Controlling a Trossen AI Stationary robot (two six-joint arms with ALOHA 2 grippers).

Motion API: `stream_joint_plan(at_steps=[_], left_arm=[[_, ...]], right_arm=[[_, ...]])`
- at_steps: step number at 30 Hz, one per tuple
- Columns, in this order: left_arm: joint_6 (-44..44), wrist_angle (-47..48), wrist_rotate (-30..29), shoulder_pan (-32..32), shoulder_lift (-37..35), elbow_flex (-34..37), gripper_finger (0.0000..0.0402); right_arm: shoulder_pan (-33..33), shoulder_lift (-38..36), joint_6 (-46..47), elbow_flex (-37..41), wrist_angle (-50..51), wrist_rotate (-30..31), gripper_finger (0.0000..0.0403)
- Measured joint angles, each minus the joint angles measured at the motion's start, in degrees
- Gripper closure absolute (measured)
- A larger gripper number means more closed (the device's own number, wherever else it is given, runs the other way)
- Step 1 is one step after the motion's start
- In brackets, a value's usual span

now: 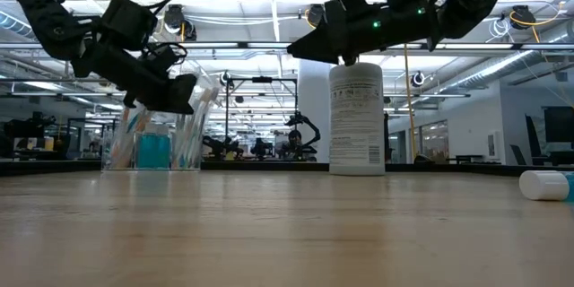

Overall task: Pick & Place toothbrushing station
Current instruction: Put the green toothbrush into the transparent organizer, then put the mouthwash into the transparent organizer

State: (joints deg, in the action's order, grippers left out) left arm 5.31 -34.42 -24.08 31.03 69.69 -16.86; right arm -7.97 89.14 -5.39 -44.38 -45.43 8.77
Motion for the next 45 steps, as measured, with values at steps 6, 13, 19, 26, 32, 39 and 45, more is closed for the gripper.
stream_joint_plan(at_steps=[6,13,19,26,32,39,45], left_arm=[[-3.14,3.31,-0.02,0.01,0.00,-0.12,0.0355],[-3.34,5.37,0.02,0.02,0.09,-0.01,0.0379],[-4.13,9.78,-0.09,0.02,-1.17,-2.21,0.0338],[-2.73,20.78,-0.86,-0.24,-3.84,-6.40,0.0263],[-1.78,28.66,-0.83,-1.77,-9.83,-9.16,0.0236],[-2.79,29.69,3.47,-5.00,-18.73,-10.88,0.0234],[-3.39,28.55,4.77,-7.18,-23.91,-10.88,0.0233]], right_arm=[[0.00,0.00,0.00,0.00,0.02,0.01,0.0270],[0.02,0.00,0.17,0.00,0.02,0.00,0.0270],[0.02,0.00,0.17,0.00,0.30,-0.01,0.0270],[0.20,0.00,0.24,0.00,2.36,-0.79,0.0270],[0.69,0.00,3.23,0.00,2.50,-15.04,0.0271],[7.08,0.04,3.14,-0.01,4.91,-15.17,0.0271],[15.09,-1.87,7.16,-0.02,18.28,-14.48,0.0271]])
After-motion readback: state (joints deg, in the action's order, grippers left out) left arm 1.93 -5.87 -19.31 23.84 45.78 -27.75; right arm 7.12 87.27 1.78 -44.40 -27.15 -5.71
